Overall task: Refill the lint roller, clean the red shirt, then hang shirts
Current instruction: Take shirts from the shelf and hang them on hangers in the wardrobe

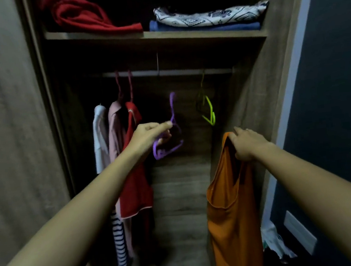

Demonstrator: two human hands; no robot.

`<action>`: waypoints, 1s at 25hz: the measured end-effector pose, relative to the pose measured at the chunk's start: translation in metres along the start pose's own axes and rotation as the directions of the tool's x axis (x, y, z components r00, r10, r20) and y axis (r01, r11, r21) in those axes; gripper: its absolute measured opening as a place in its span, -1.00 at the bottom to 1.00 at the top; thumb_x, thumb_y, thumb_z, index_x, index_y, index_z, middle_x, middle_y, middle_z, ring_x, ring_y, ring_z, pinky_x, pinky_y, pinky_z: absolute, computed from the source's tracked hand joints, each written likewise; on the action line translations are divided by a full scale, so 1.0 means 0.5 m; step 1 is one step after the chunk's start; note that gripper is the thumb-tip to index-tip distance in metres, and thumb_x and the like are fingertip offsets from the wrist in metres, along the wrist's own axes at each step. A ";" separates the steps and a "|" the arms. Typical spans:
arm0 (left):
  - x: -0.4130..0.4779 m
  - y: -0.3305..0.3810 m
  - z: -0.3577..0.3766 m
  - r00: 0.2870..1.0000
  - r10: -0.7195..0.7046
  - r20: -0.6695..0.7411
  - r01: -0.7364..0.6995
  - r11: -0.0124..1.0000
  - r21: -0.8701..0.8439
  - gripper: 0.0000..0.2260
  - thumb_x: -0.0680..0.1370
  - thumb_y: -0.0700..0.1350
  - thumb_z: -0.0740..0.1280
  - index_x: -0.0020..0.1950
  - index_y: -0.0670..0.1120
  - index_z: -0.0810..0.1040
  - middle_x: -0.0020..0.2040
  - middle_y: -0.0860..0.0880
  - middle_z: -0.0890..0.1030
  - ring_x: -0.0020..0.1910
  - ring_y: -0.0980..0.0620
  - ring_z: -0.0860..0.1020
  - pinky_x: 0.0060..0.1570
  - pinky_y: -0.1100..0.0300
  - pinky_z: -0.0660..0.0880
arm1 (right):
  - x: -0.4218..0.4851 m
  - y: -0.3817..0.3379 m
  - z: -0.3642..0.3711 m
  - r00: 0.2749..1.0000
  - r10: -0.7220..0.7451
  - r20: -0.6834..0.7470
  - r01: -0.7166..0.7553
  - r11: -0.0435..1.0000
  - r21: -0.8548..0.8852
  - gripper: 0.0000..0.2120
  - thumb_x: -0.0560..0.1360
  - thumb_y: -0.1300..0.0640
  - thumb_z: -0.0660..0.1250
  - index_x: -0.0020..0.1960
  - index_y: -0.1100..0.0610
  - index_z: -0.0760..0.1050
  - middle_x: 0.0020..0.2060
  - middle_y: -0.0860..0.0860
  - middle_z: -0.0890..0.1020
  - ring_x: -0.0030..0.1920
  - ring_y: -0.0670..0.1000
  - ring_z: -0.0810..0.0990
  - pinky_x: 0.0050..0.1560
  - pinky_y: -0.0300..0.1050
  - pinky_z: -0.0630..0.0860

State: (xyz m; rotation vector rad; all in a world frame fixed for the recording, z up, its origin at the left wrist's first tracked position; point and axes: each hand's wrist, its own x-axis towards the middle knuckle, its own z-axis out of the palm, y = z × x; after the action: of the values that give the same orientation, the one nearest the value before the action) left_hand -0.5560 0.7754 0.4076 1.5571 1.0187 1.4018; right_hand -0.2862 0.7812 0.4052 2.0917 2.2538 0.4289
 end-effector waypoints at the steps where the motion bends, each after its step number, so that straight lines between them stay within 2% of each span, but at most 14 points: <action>1: -0.029 0.000 -0.011 0.999 0.026 0.035 -0.027 0.999 0.024 -0.90 0.35 -0.17 0.49 -0.21 -0.11 0.59 -0.38 -0.08 0.62 -0.34 0.02 0.57 -0.28 0.27 0.49 | -0.008 -0.007 0.002 1.000 -0.005 0.002 0.005 1.000 0.020 -0.37 0.49 0.11 0.24 0.49 0.20 0.09 0.49 0.22 0.10 0.45 0.28 0.18 0.42 0.06 0.21; 3: -0.088 -0.002 -0.036 0.998 0.018 0.054 -0.018 1.000 -0.003 -0.69 0.42 -0.42 0.36 0.02 -0.08 0.43 -0.30 -0.05 0.62 -0.38 0.13 0.61 -0.35 0.33 0.54 | -0.023 -0.014 0.006 1.000 -0.005 0.008 0.004 0.998 0.065 -0.35 0.48 0.12 0.27 0.48 0.23 0.10 0.49 0.23 0.10 0.45 0.28 0.19 0.42 0.05 0.21; 5: -0.149 -0.007 -0.062 0.999 -0.031 0.013 0.031 0.999 -0.024 -0.60 0.45 -0.47 0.28 0.16 -0.08 0.36 -0.20 -0.09 0.58 -0.38 0.14 0.62 -0.42 0.30 0.54 | -0.033 -0.021 0.010 1.000 -0.017 0.025 0.013 0.987 0.157 -0.36 0.44 0.16 0.29 0.45 0.27 0.14 0.48 0.24 0.14 0.43 0.25 0.24 0.40 0.01 0.25; 6: -0.177 -0.011 -0.073 0.999 -0.037 -0.013 0.038 0.999 0.021 -0.61 0.47 -0.45 0.27 0.19 -0.08 0.38 -0.18 -0.09 0.56 -0.42 0.15 0.60 -0.48 0.31 0.51 | -0.036 -0.025 0.012 0.999 -0.026 0.028 0.019 0.976 0.216 -0.38 0.41 0.20 0.30 0.41 0.29 0.19 0.45 0.24 0.19 0.41 0.24 0.28 0.37 -0.01 0.29; 8: -0.218 -0.034 -0.102 0.993 0.062 -0.095 -0.034 0.960 0.276 -0.70 0.48 -0.30 0.34 0.10 0.05 0.52 -0.19 -0.05 0.56 -0.49 0.16 0.52 -0.51 0.34 0.44 | -0.040 -0.031 0.010 0.999 -0.034 0.009 0.030 0.950 0.311 -0.46 0.37 0.25 0.31 0.32 0.31 0.28 0.37 0.24 0.29 0.35 0.23 0.35 0.31 -0.02 0.37; 9: -0.235 -0.044 -0.117 0.979 0.160 -0.125 -0.093 0.900 0.426 -0.76 0.47 -0.20 0.39 0.02 0.14 0.57 -0.22 -0.02 0.59 -0.48 0.16 0.50 -0.47 0.34 0.43 | -0.044 -0.032 0.004 0.999 -0.040 -0.003 0.038 0.938 0.344 -0.50 0.36 0.27 0.31 0.27 0.31 0.32 0.32 0.24 0.33 0.31 0.23 0.38 0.27 -0.02 0.40; 11: -0.257 -0.054 -0.146 0.944 0.302 -0.134 -0.179 0.808 0.562 -0.87 0.48 -0.06 0.39 -0.10 0.21 0.60 -0.29 0.05 0.66 -0.37 0.19 0.52 -0.33 0.31 0.47 | -0.053 -0.028 -0.012 0.999 -0.045 -0.030 0.053 0.917 0.396 -0.59 0.36 0.29 0.31 0.20 0.31 0.37 0.24 0.25 0.38 0.24 0.23 0.43 0.19 -0.01 0.44; 12: -0.263 -0.055 -0.159 0.930 0.338 -0.147 -0.205 0.805 0.556 -0.86 0.50 -0.06 0.37 -0.14 0.22 0.59 -0.30 0.14 0.66 -0.35 0.23 0.52 -0.28 0.35 0.47 | -0.058 -0.024 -0.022 0.998 -0.043 -0.049 0.059 0.909 0.413 -0.62 0.36 0.30 0.31 0.17 0.33 0.40 0.21 0.25 0.41 0.21 0.23 0.46 0.15 -0.01 0.47; 14: -0.269 -0.053 -0.178 0.915 0.352 -0.195 -0.227 0.852 0.471 -0.75 0.53 -0.20 0.32 -0.18 0.17 0.60 -0.35 0.26 0.64 -0.37 0.30 0.51 -0.28 0.45 0.44 | -0.065 -0.018 -0.043 0.993 -0.042 -0.109 0.087 0.890 0.447 -0.69 0.37 0.35 0.30 0.11 0.37 0.46 0.13 0.28 0.48 0.13 0.23 0.51 0.04 -0.06 0.49; 17: -0.268 -0.056 -0.196 0.936 0.303 -0.182 -0.230 0.913 0.336 -0.58 0.52 -0.32 0.27 -0.29 0.18 0.67 -0.42 0.20 0.63 -0.40 0.31 0.52 -0.28 0.48 0.45 | -0.060 -0.014 -0.066 0.979 -0.058 -0.197 0.146 0.869 0.472 -0.74 0.36 0.37 0.28 0.04 0.38 0.50 0.04 0.29 0.56 0.07 0.24 0.55 -0.09 -0.14 0.42; 19: -0.264 -0.068 -0.201 0.948 0.275 -0.158 -0.217 0.926 0.310 -0.54 0.51 -0.33 0.28 -0.28 0.25 0.66 -0.42 0.19 0.63 -0.40 0.30 0.53 -0.27 0.47 0.47 | -0.050 -0.006 -0.079 0.981 -0.024 -0.194 0.123 0.848 0.515 -0.77 0.38 0.32 0.31 0.04 0.32 0.48 0.03 0.25 0.56 0.02 0.21 0.55 -0.09 -0.11 0.43; 22: -0.254 -0.081 -0.185 0.962 0.247 -0.113 -0.203 0.929 0.308 -0.61 0.48 -0.26 0.36 -0.27 0.27 0.66 -0.38 0.18 0.65 -0.35 0.29 0.53 -0.23 0.42 0.48 | -0.044 -0.020 -0.099 0.987 -0.011 -0.160 0.097 0.837 0.539 -0.74 0.37 0.28 0.34 0.06 0.28 0.48 0.08 0.24 0.56 0.03 0.20 0.56 -0.08 -0.06 0.49; 25: -0.232 -0.084 -0.136 0.962 0.264 -0.063 -0.235 0.926 0.295 -0.62 0.48 -0.26 0.36 -0.27 0.26 0.66 -0.41 0.17 0.64 -0.39 0.28 0.50 -0.31 0.44 0.44 | -0.070 -0.097 -0.122 0.959 -0.203 -0.198 0.269 0.870 0.413 -0.61 0.35 0.30 0.29 0.18 0.23 0.43 0.19 0.19 0.50 0.18 0.19 0.50 0.09 -0.02 0.48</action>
State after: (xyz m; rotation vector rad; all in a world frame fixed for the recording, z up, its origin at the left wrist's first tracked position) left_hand -0.6338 0.6857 0.3316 1.8969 1.1557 1.5744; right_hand -0.3432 0.7335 0.4473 1.9597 2.8787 0.0655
